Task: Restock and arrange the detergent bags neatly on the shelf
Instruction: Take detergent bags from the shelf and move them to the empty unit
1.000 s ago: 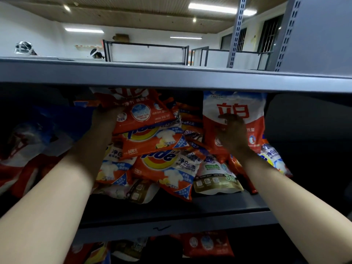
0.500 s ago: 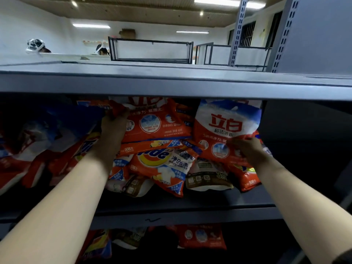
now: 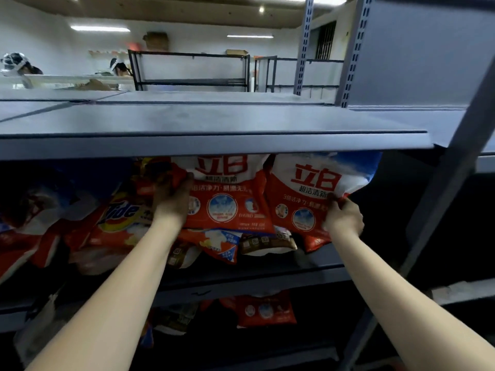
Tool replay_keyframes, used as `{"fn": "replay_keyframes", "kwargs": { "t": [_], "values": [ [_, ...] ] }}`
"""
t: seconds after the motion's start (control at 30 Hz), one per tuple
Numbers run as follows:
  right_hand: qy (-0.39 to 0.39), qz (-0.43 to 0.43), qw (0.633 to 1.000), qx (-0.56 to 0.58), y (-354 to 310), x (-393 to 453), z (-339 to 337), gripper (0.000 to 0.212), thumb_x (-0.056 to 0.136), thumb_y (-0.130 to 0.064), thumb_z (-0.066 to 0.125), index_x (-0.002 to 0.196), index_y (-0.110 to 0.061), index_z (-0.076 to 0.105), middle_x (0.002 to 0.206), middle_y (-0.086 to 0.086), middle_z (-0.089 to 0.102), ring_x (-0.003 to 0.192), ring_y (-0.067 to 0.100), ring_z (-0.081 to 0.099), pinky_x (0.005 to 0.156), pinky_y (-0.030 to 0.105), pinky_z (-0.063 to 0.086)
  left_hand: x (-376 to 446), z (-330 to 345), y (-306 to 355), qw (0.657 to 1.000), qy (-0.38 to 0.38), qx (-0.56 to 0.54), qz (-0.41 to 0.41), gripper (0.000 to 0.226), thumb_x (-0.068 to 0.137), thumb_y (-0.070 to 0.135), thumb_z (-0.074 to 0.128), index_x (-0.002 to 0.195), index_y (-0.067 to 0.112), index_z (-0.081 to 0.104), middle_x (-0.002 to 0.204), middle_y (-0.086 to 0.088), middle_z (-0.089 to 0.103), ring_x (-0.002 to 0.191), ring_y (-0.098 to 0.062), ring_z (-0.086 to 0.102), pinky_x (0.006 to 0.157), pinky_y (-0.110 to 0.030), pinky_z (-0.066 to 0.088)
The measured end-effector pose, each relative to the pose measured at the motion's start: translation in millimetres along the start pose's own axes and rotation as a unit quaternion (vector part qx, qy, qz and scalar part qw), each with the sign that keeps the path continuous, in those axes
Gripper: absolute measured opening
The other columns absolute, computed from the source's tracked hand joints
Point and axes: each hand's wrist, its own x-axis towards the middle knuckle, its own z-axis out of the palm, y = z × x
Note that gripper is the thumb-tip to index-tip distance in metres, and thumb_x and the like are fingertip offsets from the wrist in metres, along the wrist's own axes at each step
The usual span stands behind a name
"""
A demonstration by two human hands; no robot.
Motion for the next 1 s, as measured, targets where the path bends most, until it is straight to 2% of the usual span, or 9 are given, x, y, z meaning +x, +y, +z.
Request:
{"fn": "replay_keyframes", "kwargs": {
  "t": [0.07, 0.13, 0.2, 0.27, 0.53, 0.67, 0.77, 0.93, 1.0],
  "values": [
    [0.022, -0.015, 0.999, -0.029, 5.5, -15.3, -20.8, 0.028, 0.098, -0.032, 0.042, 0.100, -0.015, 0.064, 0.094, 0.010, 0.065, 0.094, 0.035, 0.061, 0.075, 0.033, 0.039, -14.5, 6.3, 0.4, 1.000, -0.015, -0.021, -0.010, 0.055, 0.092, 0.040, 0.055, 0.140, 0.018, 0.041, 0.133, -0.003, 0.051, 0.116, -0.023, 0.050, 0.093, -0.030, 0.039],
    [0.049, -0.019, 0.997, -0.049, 10.4, -33.3, -41.6, 0.036, 0.097, -0.040, 0.041, 0.086, -0.012, 0.059, 0.084, 0.010, 0.061, 0.090, 0.037, 0.060, 0.072, 0.034, 0.037, -33.3, 8.4, -0.9, 0.998, -0.032, -0.048, 0.005, 0.041, 0.090, 0.038, 0.060, 0.125, 0.017, 0.056, 0.112, 0.000, 0.059, 0.100, -0.019, 0.054, 0.086, -0.030, 0.042],
    [0.078, -0.035, 0.994, -0.066, 15.1, -52.5, -61.5, 0.042, 0.097, -0.044, 0.042, 0.080, -0.009, 0.056, 0.086, 0.015, 0.063, 0.090, 0.039, 0.060, 0.071, 0.035, 0.035, -49.0, 8.9, -3.5, 0.998, -0.036, -0.032, 0.027, 0.025, 0.081, 0.049, 0.064, 0.088, 0.025, 0.067, 0.091, 0.002, 0.066, 0.088, -0.025, 0.063, 0.086, -0.040, 0.051],
    [0.102, -0.050, 0.990, -0.080, 22.7, -72.2, -81.8, 0.042, 0.098, -0.044, 0.043, 0.079, -0.008, 0.057, 0.088, 0.016, 0.066, 0.089, 0.039, 0.060, 0.070, 0.034, 0.034, -58.0, 10.3, -15.2, 0.998, -0.054, -0.015, 0.032, 0.041, 0.068, 0.061, 0.060, 0.071, 0.021, 0.066, 0.078, -0.004, 0.070, 0.079, -0.031, 0.067, 0.080, -0.052, 0.054],
    [0.196, 0.003, 0.978, -0.070, 60.0, -131.5, -167.2, 0.046, 0.097, -0.045, 0.044, 0.077, -0.005, 0.058, 0.070, 0.001, 0.057, 0.070, 0.028, 0.056, 0.063, 0.031, 0.035, -130.9, 34.3, -12.7, 0.976, -0.211, -0.044, 0.028, 0.043, 0.070, 0.064, 0.059, 0.078, 0.024, 0.071, 0.082, 0.003, 0.074, 0.081, -0.021, 0.071, 0.082, -0.049, 0.055],
    [0.270, 0.007, 0.961, -0.061, 78.3, -138.8, -217.7, 0.044, 0.095, -0.045, 0.050, 0.084, -0.006, 0.066, 0.088, 0.015, 0.069, 0.084, 0.038, 0.063, 0.072, 0.036, 0.046, -172.1, 56.3, 3.8, 0.962, -0.262, -0.067, 0.025, 0.030, 0.085, 0.048, 0.062, 0.075, 0.021, 0.069, 0.078, 0.002, 0.074, 0.076, -0.021, 0.071, 0.081, -0.050, 0.056],
    [0.320, 0.019, 0.946, -0.047, 93.0, -135.9, -256.0, 0.048, 0.092, -0.050, 0.048, 0.082, -0.007, 0.066, 0.089, 0.017, 0.070, 0.084, 0.040, 0.064, 0.078, 0.045, 0.052, -201.7, 78.3, 14.9, 0.950, -0.297, -0.096, 0.029, 0.027, 0.089, 0.041, 0.061, 0.079, 0.017, 0.070, 0.079, 0.001, 0.074, 0.076, -0.022, 0.072, 0.080, -0.051, 0.056],
    [0.371, 0.032, 0.926, -0.058, 114.4, -120.0, -321.8, 0.042, 0.095, -0.044, 0.050, 0.090, -0.007, 0.069, 0.093, 0.016, 0.071, 0.084, 0.037, 0.065, 0.079, 0.041, 0.052, -252.3, 131.9, 45.1, 0.931, -0.334, -0.126, 0.078, 0.021, 0.083, 0.051, 0.061, 0.087, 0.032, 0.069, 0.085, 0.005, 0.074, 0.081, -0.019, 0.071, 0.081, -0.050, 0.055],
    [0.379, 0.029, 0.923, -0.056, 128.4, -105.1, -346.7, 0.042, 0.094, -0.045, 0.050, 0.091, -0.008, 0.069, 0.092, 0.015, 0.071, 0.081, 0.036, 0.066, 0.078, 0.045, 0.054, -269.9, 160.2, 59.7, 0.928, -0.336, -0.136, 0.085, 0.020, 0.088, 0.044, 0.061, 0.083, 0.027, 0.071, 0.081, 0.006, 0.074, 0.076, -0.017, 0.072, 0.079, -0.047, 0.056]
  ]
}}
